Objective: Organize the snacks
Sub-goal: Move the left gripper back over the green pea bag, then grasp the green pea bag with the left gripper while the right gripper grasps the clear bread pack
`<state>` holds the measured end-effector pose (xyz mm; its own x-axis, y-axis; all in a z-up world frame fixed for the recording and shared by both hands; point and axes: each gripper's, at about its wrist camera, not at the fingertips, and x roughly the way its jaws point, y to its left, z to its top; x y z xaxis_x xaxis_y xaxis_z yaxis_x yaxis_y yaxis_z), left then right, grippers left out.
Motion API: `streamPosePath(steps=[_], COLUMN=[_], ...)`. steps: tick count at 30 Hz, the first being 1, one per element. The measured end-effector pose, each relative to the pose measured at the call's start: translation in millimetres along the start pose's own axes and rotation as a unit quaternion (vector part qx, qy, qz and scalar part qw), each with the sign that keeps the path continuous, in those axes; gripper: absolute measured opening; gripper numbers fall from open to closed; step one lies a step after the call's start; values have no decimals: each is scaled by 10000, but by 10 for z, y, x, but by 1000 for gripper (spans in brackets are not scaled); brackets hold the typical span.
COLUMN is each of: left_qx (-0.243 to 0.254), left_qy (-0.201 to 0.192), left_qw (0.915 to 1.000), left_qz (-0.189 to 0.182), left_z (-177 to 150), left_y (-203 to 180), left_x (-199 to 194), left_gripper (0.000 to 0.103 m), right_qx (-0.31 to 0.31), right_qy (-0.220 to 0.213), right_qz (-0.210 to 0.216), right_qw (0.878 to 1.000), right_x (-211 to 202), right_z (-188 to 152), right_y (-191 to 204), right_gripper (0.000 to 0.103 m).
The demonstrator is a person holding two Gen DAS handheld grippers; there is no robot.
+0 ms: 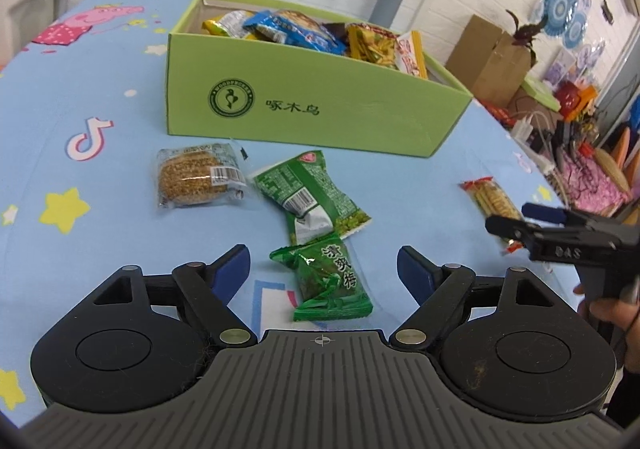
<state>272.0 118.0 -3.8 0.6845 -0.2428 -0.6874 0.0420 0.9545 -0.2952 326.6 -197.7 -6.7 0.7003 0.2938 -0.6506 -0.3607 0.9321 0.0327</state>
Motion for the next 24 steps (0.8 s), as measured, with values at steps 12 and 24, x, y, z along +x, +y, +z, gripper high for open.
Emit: streamPosePath(steps=[12, 24], left_qx=[458, 566], left_qy=[87, 32], left_qw=[9980, 9973], left_qz=[423, 476], left_z=[-51, -164], left_y=[-152, -260], left_x=[216, 155], left_gripper=[69, 50], right_qx=[-167, -382], right_qy=[102, 344], right_qz=[-4, 165], right_qw=[9998, 9985], right_x=[271, 251], right_z=[-19, 25], right_y=[-34, 8], right_gripper=[102, 102])
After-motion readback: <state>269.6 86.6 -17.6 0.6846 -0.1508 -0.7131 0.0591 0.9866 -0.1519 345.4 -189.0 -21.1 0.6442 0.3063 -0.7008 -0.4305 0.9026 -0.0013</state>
